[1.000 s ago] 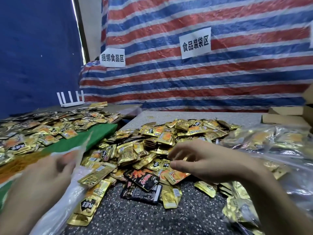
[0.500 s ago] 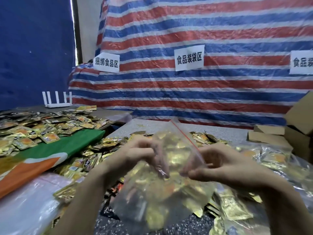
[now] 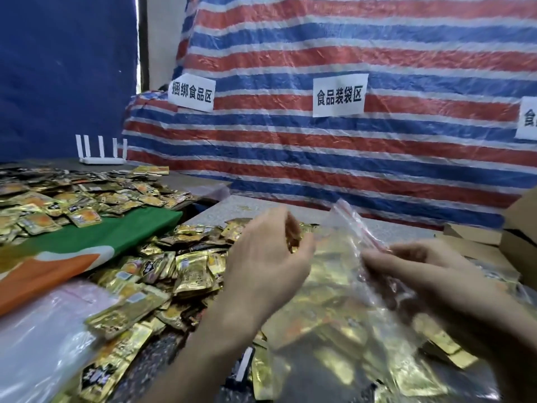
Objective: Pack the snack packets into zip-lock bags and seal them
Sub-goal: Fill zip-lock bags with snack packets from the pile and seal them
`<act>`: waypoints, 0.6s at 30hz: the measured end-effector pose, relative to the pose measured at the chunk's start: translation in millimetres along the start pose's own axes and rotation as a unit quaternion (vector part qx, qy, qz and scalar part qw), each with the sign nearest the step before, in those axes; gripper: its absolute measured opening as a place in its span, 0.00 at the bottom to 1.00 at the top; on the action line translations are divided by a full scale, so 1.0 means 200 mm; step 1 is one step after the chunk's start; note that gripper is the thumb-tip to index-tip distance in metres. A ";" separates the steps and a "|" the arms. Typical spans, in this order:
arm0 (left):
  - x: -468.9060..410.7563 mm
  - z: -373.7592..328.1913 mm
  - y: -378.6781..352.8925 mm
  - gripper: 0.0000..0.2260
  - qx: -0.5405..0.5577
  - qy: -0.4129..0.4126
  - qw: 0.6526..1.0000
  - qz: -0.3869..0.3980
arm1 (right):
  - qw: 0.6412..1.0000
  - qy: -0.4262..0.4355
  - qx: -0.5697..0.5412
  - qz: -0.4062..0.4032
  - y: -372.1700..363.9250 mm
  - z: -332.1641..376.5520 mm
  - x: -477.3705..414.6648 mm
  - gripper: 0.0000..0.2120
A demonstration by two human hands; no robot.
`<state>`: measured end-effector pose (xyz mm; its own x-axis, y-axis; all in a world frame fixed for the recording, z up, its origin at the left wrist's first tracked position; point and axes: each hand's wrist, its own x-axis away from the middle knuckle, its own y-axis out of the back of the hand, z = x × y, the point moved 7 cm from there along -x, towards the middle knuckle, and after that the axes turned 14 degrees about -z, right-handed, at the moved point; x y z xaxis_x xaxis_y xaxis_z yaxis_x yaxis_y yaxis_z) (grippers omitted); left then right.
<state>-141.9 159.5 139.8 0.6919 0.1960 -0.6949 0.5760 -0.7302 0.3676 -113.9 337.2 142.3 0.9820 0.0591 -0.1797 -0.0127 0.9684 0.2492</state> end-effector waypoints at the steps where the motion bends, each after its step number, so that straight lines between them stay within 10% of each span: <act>1: 0.03 -0.03 -0.01 0.15 0.074 0.031 0.997 0.020 | 1.000 0.008 0.001 -0.001 0.00 0.01 0.00 0.15; 5: 0.15 -0.15 -0.14 0.17 0.254 0.091 0.936 0.228 | 1.000 0.009 -0.002 0.017 -0.04 0.02 0.02 0.34; 14: 0.15 -0.07 -0.18 0.09 0.296 0.161 0.884 0.325 | 0.996 -0.073 0.025 0.043 -0.02 -0.04 0.04 0.27; 18: 0.12 -0.04 -0.18 0.22 0.271 0.168 0.899 0.301 | 0.997 -0.048 0.063 0.013 -0.08 -0.02 0.03 0.17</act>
<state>-141.9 195.4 114.3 0.9520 -0.2212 -0.2117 -0.1804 -0.9639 0.1958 -108.6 323.9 133.0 0.9952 0.0537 -0.0813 -0.0198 0.9284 0.3710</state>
